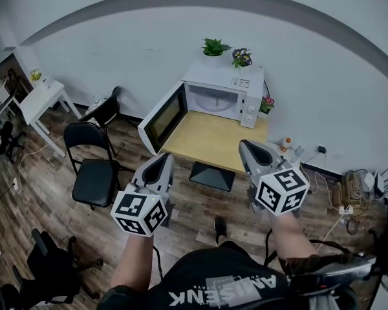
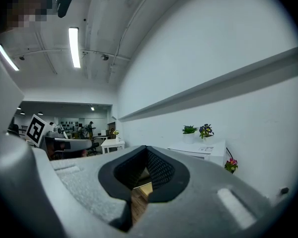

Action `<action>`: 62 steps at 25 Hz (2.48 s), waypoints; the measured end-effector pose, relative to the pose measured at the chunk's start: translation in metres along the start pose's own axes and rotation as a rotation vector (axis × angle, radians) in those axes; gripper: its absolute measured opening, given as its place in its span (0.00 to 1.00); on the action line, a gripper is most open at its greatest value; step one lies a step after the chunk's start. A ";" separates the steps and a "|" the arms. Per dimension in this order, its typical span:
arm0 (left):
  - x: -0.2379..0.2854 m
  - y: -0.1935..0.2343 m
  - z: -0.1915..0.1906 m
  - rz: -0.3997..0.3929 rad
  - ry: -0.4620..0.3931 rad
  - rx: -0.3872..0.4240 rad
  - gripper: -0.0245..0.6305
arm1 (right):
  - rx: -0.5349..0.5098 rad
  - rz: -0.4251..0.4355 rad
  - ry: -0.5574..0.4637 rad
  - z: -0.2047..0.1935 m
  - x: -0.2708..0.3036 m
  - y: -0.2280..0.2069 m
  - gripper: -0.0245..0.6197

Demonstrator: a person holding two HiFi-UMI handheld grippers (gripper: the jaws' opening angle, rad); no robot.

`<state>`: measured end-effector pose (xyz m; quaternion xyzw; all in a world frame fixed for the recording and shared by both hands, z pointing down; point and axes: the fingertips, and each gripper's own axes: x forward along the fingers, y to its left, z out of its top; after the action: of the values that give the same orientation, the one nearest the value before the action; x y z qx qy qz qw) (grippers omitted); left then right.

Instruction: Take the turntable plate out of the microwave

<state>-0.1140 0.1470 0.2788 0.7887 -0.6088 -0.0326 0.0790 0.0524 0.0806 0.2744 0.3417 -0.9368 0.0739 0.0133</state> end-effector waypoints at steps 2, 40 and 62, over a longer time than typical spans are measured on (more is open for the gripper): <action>0.018 0.007 0.003 0.009 -0.001 -0.008 0.04 | 0.003 0.007 -0.001 0.003 0.016 -0.014 0.05; 0.293 0.052 0.013 -0.019 0.021 -0.104 0.04 | 0.030 0.029 -0.006 0.021 0.169 -0.215 0.05; 0.390 0.167 0.016 -0.223 0.107 -0.128 0.04 | 0.069 -0.269 -0.038 0.027 0.279 -0.223 0.08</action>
<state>-0.1760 -0.2718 0.3081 0.8455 -0.5090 -0.0379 0.1572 -0.0173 -0.2702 0.2980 0.4660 -0.8794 0.0972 -0.0063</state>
